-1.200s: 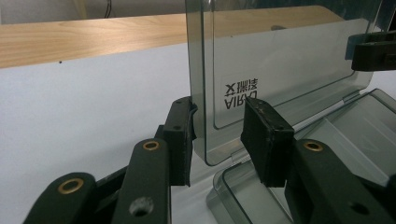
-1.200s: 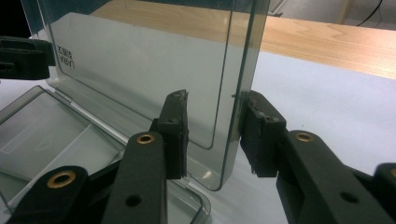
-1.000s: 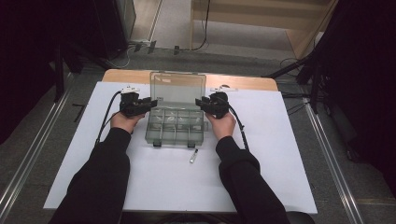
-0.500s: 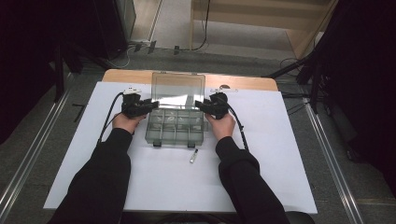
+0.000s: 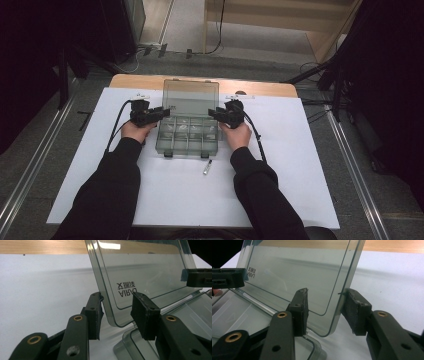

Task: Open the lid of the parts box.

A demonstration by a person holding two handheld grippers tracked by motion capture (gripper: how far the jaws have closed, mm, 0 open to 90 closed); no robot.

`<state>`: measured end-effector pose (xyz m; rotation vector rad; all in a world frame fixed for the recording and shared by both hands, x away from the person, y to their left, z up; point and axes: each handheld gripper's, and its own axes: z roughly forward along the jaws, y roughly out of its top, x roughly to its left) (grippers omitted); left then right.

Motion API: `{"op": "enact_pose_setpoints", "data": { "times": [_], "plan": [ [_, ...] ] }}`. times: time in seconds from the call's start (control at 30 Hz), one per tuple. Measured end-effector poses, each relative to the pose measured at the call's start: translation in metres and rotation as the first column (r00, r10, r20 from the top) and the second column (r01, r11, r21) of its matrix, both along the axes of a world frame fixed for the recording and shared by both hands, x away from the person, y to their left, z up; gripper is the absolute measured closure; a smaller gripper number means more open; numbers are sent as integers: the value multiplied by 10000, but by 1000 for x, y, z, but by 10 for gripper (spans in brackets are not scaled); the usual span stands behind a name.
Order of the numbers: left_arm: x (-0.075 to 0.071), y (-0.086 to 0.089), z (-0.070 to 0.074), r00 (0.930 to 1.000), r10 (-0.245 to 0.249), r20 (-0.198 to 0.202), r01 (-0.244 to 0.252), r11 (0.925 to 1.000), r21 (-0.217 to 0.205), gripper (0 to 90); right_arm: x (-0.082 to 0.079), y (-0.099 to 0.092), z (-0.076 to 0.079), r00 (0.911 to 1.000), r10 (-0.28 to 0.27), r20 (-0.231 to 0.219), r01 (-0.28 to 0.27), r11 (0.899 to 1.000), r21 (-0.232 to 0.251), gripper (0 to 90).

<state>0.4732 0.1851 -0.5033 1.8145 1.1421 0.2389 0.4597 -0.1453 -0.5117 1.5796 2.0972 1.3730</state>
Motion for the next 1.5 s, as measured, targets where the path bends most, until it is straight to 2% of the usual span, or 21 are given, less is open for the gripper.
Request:
{"op": "enact_pose_setpoints", "data": {
  "times": [0.13, 0.57, 0.63, 0.7, 0.8, 0.9, 1.0, 1.07, 1.2, 1.3, 1.37, 1.5],
  "plan": [
    [1, 0, -1, 10000, 20, -34, -20, 10000, -30, 578, 0, 3, -3, 9999, 60, -144, -61, 9999, -95, 530],
    [1, 0, -3, 10000, -9, -67, 9, 9999, -144, 522, 0, 2, -5, 9994, 25, -345, -18, 9998, 184, 526],
    [2, 1, -3, 9999, -8, -127, 6, 9998, -210, 489, 1, 2, -4, 9991, 59, -425, -49, 9997, 234, 485],
    [3, 1, -4, 9997, -84, -242, 73, 9989, -455, 437, 1, 1, -4, 9986, 148, -500, -130, 9993, 360, 434],
    [2, 1, -3, 10000, -82, -17, 81, 9999, -139, 399, 0, 2, -2, 9985, 194, -522, -171, 9989, 441, 374],
    [1, 3, 1, 9999, -18, 102, 16, 9999, 169, 387, -2, 3, 2, 9977, 327, -596, -305, 9988, 371, 325],
    [1, 5, 3, 9999, -13, -105, 13, 10000, 27, 372, -5, 2, 9, 9978, 458, -483, -456, 9989, 61, 307],
    [0, 6, 6, 9999, -68, -152, 67, 10000, -41, 348, -7, 0, 15, 9966, 683, -453, -679, 9976, 90, 303],
    [-4, 5, 14, 9998, -200, -28, 200, 9998, 1, 347, -15, 0, 27, 9929, 1148, -324, -1153, 9933, -121, 292],
    [-7, 6, 20, 9995, -318, -29, 318, 9995, 20, 327, -22, 0, 35, 9886, 1454, -394, -1458, 9893, -88, 289],
    [-10, 7, 25, 9991, -389, -167, 389, 9992, -35, 327, -26, 0, 40, 9874, 1524, -429, -1528, 9882, -81, 289],
    [-15, 6, 34, 9983, -585, -18, 585, 9982, -160, 327, -36, 0, 45, 9804, 1942, -325, -1952, 9803, -291, 285]
  ]
}}
